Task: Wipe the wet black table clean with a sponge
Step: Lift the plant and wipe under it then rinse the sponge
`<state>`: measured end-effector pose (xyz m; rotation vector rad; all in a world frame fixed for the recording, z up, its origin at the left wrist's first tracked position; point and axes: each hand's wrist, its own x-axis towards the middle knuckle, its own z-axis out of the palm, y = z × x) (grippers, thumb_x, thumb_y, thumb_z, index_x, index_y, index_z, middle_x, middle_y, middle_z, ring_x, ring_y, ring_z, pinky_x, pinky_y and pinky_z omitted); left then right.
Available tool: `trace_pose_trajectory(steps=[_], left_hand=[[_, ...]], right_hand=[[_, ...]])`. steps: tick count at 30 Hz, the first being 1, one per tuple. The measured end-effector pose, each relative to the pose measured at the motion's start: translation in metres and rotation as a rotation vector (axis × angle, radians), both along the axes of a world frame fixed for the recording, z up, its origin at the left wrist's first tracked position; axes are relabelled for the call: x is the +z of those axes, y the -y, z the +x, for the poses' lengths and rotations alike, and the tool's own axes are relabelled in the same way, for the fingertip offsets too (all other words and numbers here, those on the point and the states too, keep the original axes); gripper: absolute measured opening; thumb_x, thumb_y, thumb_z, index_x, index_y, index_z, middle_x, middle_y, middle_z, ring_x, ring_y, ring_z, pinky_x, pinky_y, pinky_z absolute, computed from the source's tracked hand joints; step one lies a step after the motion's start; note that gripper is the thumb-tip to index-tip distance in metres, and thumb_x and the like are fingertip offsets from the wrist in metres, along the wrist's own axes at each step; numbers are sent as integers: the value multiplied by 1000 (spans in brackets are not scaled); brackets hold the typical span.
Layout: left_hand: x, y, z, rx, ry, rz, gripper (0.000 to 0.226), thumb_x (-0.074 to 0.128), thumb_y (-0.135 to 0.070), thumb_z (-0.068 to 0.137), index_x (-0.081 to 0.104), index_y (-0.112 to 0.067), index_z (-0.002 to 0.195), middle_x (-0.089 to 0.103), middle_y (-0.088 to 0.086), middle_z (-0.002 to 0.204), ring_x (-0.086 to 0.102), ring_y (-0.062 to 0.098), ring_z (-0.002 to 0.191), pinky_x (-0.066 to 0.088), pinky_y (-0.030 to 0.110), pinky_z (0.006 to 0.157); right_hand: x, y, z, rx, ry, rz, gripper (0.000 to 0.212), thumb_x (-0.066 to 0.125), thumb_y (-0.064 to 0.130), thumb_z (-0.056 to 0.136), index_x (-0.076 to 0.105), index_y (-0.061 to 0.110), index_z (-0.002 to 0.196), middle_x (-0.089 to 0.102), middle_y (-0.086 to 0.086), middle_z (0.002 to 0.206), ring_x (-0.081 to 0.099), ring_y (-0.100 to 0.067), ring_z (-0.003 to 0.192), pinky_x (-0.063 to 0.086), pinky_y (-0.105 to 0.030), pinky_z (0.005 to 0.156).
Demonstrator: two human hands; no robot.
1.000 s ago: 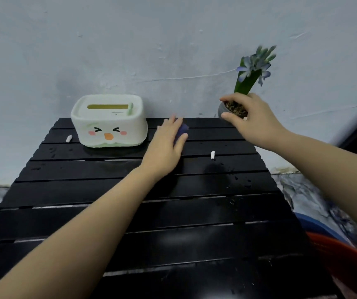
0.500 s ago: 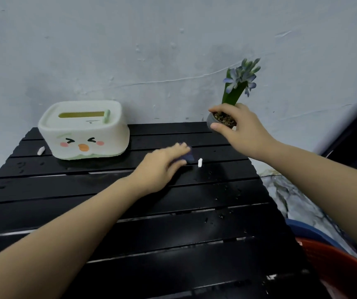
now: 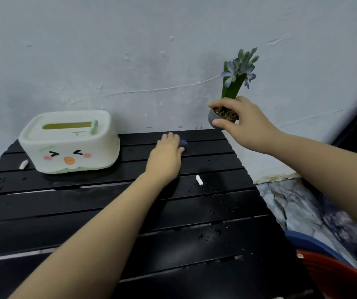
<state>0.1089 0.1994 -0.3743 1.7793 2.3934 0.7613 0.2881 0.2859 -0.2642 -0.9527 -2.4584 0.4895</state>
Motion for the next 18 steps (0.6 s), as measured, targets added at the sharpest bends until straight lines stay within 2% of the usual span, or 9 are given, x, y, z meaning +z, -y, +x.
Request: trace_pose_trajectory(steps=[3,6,8,10,12,13,15,17,18], left_hand=[[2,-8,16,-265,147,1,31,46,-28,100,55,-18,128,54,3,135,50,26,125,45,43,97],[4,11,25,-501,355,-1,28,52,-29,98,62,-29,125,57,-7,137,43,7,135,37,32,111],[11,26,27,-609,438,-85,28,55,-28,97,64,-27,123,62,-9,132,48,0,129,41,22,106],[27,34,24,-672,644,-167,28,55,-21,98,65,-16,123,69,-7,119,60,-3,111,47,14,93],[40,34,16,-618,923,-61,27,50,-9,99,64,-2,121,74,-9,97,66,-8,85,47,8,78],[44,30,11,-512,976,65,27,49,-7,99,63,0,121,73,-14,92,65,-11,79,44,5,76],[40,18,-1,-264,804,269,28,49,-13,100,62,-7,125,70,-14,104,63,-9,90,39,3,83],[24,6,-5,-81,423,221,30,50,-21,99,59,-11,126,63,-8,118,58,4,108,38,6,92],[12,-2,-5,-60,252,138,29,49,-23,99,57,-11,124,62,-1,123,56,16,115,41,18,96]], right_hand=[[0,-3,-3,4,-10,2,36,63,29,93,59,31,129,51,-6,117,51,-16,103,34,-15,87],[4,-9,-4,12,9,3,35,64,29,93,60,32,128,50,-4,114,50,-14,98,33,-4,81],[8,-14,-4,17,21,19,35,64,28,93,61,31,127,50,-5,114,51,-15,97,31,-3,79],[12,-16,-5,17,24,25,36,65,28,92,61,30,127,49,-4,114,51,-16,98,32,-6,80],[13,-17,-6,21,22,28,36,66,26,92,61,30,127,50,-5,115,51,-17,99,34,-13,84],[13,-17,-7,22,20,28,36,66,26,91,61,30,127,50,-6,116,51,-17,99,34,-16,86],[10,-18,-8,22,14,21,35,65,27,92,61,31,127,50,-6,117,52,-18,101,34,-16,86],[8,-20,-8,30,17,16,36,65,27,92,61,30,128,49,-5,115,51,-18,100,33,-9,82],[8,-20,-8,37,19,15,36,65,27,92,60,29,128,49,-4,114,50,-16,99,32,-5,81]])
